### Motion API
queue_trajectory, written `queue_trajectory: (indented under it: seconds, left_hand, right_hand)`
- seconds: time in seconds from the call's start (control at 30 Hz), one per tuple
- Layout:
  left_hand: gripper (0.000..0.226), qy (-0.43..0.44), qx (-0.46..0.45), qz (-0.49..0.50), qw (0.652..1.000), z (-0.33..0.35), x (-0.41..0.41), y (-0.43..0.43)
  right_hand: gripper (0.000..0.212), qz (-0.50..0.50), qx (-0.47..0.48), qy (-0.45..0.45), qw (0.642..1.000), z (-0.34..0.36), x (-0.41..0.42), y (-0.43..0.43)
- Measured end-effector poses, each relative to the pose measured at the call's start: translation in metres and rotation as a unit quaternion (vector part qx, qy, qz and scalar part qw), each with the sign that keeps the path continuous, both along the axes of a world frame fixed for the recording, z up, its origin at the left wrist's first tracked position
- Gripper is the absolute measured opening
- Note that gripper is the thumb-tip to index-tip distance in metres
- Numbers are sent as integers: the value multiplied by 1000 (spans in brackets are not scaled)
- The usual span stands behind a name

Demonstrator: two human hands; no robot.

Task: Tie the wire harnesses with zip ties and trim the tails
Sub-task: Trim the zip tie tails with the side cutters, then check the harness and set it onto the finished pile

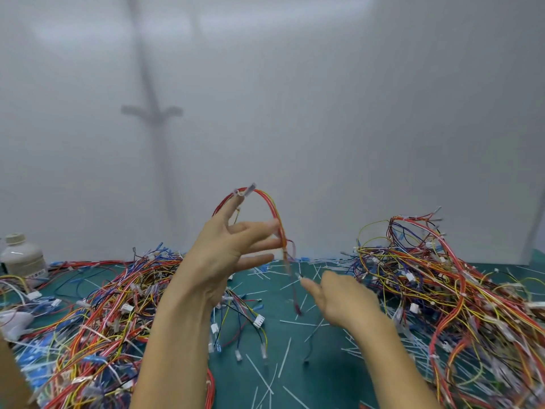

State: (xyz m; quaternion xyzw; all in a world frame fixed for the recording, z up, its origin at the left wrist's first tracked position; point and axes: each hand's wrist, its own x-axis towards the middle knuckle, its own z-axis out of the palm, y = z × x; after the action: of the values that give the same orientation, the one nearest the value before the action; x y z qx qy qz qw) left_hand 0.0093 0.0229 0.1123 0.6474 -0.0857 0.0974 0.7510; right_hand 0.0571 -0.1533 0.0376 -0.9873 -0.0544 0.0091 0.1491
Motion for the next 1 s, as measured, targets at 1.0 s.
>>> queue_trajectory:
  seconds: [1.0]
  left_hand:
    - [61, -25, 216, -156, 964, -1, -8, -8]
  right_hand:
    - [73, 76, 757, 228, 608, 24, 5, 10]
